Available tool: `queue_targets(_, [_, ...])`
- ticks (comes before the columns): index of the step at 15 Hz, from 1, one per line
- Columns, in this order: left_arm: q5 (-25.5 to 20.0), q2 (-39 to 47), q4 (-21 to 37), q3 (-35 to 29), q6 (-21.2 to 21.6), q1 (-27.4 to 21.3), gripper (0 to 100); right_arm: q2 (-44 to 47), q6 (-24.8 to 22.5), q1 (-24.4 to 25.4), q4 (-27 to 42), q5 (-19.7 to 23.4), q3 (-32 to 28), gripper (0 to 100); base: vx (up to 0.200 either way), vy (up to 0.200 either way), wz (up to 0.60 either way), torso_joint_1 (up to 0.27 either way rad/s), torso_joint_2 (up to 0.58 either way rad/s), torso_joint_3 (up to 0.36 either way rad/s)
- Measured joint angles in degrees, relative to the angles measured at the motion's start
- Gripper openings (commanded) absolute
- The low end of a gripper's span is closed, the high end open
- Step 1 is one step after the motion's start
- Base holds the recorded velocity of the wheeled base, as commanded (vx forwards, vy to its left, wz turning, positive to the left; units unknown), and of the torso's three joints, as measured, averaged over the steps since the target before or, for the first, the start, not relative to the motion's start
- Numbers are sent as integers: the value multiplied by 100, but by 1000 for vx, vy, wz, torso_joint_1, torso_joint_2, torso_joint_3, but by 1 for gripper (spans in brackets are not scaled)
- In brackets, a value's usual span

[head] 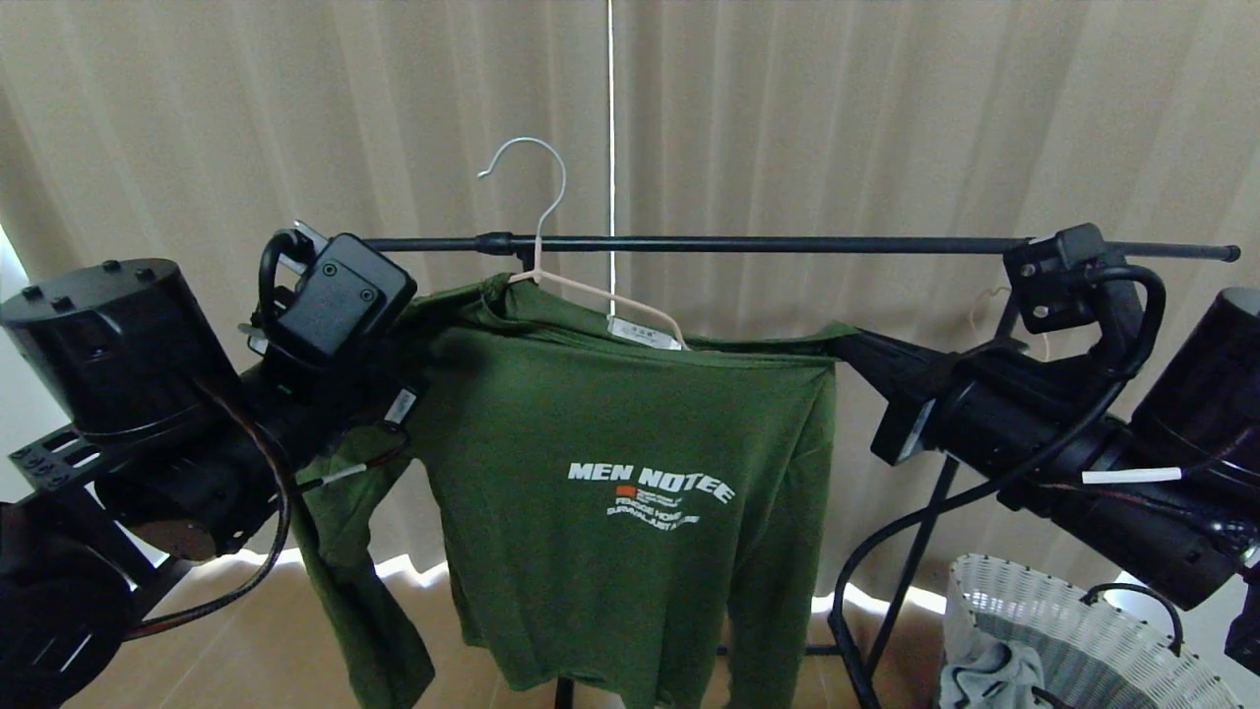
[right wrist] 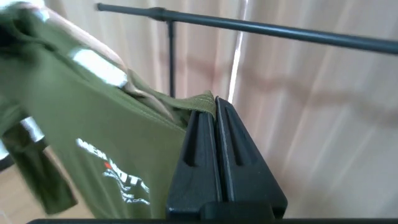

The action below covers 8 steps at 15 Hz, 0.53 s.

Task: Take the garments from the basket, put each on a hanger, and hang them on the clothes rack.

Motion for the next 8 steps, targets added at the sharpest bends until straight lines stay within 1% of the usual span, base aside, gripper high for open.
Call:
queue_targets(2, [0,20,0,1,1,-2,0,-26,-121,68,-2,0,-20,0,0,0,0,0,0,0])
queue_targets(3, [0,32,0,9,0,-2,0,-34,-165,83,-2,2,-20,100,0,0,0,0,0,0])
queue_targets(6, [13,59,-2,-11,0,-7,0,-41,-204,88,-9,21,15,100,0,0,0,0,0,0])
queue_targets(8, [150,61,-5,-27,0,0,0,-44,-423,44,5,21,9,100,0,0,0,0,0,0])
